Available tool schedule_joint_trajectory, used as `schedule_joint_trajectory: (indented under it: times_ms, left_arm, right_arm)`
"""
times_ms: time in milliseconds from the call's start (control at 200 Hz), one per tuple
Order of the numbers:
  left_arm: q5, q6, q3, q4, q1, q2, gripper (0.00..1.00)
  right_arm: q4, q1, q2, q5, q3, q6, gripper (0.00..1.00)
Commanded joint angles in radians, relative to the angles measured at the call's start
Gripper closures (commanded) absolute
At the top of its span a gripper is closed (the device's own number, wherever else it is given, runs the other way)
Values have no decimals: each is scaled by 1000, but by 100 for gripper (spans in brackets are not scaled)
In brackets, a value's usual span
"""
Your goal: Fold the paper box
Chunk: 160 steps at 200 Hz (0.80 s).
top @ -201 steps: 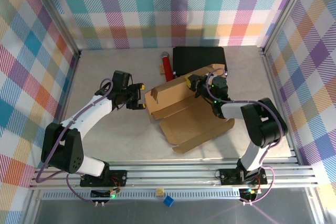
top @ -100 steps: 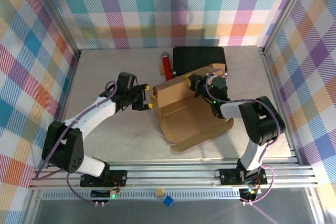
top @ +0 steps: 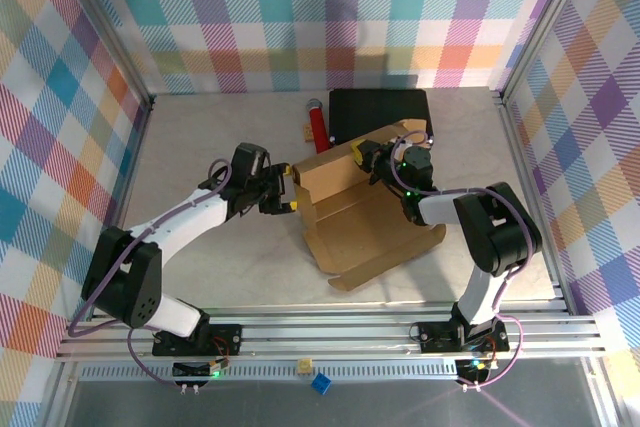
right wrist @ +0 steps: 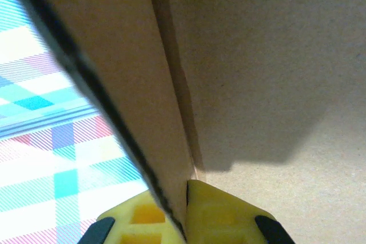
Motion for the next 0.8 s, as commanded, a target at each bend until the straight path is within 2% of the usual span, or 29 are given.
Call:
schedule_joint_trajectory:
  times_ms: [0,180,310,405,500,595,670,745,795]
  left_arm:
    - [-15,-184,-21,21,-11,-57,27]
    - [-61,-213,-54,10,-13,-123,27]
    - [-63,-28,-31,37,13,-116,29]
    - [29,257,-14,48,51,-75,34]
    - [81,616,48,-139,78,-65,43]
    - [0,991,136,-347,84,-105,48]
    - [-110,1216,171,-471,84,-160,48]
    - [-162,1401,126,-463,84,-237,51]
    - [-140,1514,71,-407,86,-287,61]
  right_arm:
    - [50,10,21,-16,36,21,100]
    - [54,10,35,-15,47,24,100]
    - [4,8,17,4,53,17,100]
    - [-49,8,21,-13,88,4,100]
    - [-110,8,25,-32,111,-2,100]
    - [-162,3,13,-44,118,-8,100]
    - [-194,-3,6,-58,127,-17,100]
    - [-210,-10,6,-74,140,-26,100]
    - [-228,-13,7,-88,151,-32,100]
